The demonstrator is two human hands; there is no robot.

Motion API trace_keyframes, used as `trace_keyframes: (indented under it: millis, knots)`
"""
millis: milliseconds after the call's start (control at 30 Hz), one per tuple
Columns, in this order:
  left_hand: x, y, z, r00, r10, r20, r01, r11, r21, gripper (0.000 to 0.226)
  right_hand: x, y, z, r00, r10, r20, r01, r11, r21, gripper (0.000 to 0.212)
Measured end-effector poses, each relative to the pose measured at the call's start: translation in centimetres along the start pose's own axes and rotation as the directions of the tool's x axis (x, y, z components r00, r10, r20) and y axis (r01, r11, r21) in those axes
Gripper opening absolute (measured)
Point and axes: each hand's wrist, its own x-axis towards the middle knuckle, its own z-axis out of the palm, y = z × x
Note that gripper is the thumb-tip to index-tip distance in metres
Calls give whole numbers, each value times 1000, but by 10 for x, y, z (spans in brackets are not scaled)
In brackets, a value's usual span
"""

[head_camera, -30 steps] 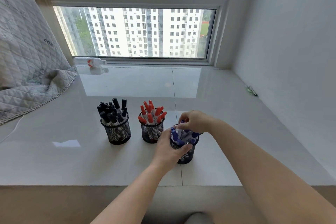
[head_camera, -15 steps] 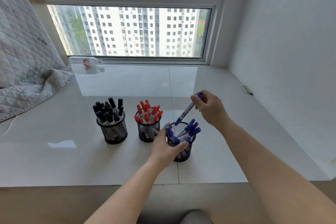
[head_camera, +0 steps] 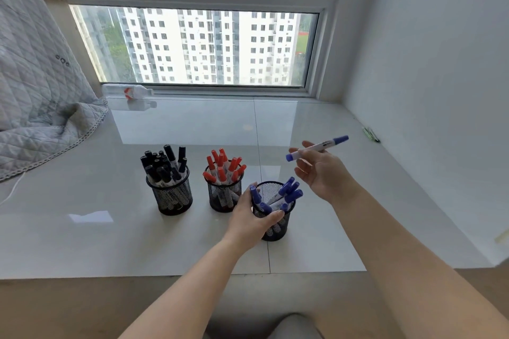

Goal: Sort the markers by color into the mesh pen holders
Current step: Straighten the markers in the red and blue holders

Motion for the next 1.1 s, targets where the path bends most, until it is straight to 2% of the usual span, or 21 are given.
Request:
trace_keyframes:
  millis: [133,233,367,433,533,633,700,800,933,1100]
  knots:
    - [0,-1,1,1000,-11,1,11,1000,10,96,-3,4,4,996,-78,36,85,947,-310,6]
    - [0,0,1,1000,-13,-2,13,1000,12,96,-4,9,9,996,-78,44,89,886,-456,16]
    - [-2,1,0,1000,-9,3,9,1000,7,96,-3,16,11,983,-161,86,171,650,-741,19]
    - [-2,2,0,1000,-6,0,6,1000,1,95,-2,20,13,965,-230,128,234,530,-815,18]
    - [-4,3,0,1000,-10,-6,10,1000,1,93,0,26,16,917,-361,171,332,452,-828,39]
    - [-5,4,-1,1000,-5,-4,5,1000,-1,92,3,32,18,856,-465,224,420,376,-826,78]
    - [-5,5,-2,1000,-2,1,2,1000,-6,93,6,36,17,827,-490,276,457,300,-837,94]
    - [-5,4,-2,1000,0,6,1,1000,-9,93,9,38,15,814,-468,344,479,207,-853,86]
    - [-5,4,-1,1000,0,2,0,999,-32,90,13,39,14,840,-425,337,468,255,-846,56]
    - [-5,4,-1,1000,2,-6,-3,1000,-28,89,13,45,11,838,-403,367,475,209,-855,42]
